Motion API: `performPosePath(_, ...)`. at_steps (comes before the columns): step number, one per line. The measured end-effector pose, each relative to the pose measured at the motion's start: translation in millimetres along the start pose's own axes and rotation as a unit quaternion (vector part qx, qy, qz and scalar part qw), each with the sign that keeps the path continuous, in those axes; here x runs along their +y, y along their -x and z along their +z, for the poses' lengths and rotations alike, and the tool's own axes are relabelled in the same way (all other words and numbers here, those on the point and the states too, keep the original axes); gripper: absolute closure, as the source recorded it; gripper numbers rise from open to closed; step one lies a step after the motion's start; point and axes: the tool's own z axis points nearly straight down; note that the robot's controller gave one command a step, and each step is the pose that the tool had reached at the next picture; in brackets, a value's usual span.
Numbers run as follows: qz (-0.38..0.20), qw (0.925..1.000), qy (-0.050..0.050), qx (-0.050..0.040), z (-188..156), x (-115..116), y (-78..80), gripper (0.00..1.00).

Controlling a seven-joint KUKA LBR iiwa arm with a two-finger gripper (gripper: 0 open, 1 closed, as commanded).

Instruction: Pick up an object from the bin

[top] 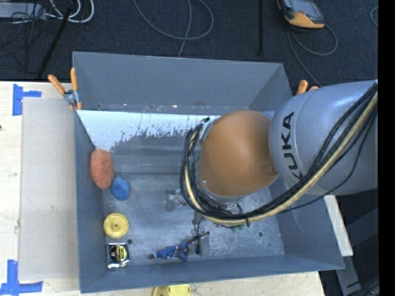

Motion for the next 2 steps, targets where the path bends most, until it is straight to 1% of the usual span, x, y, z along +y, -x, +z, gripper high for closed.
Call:
performPosePath(1,-0.038,0.9993,0.000,0.0022,27,15,-17.0,0.00)
performPosePath(2,-0.082,0.9965,-0.003,-0.0123,90,8,-5.5,0.00)
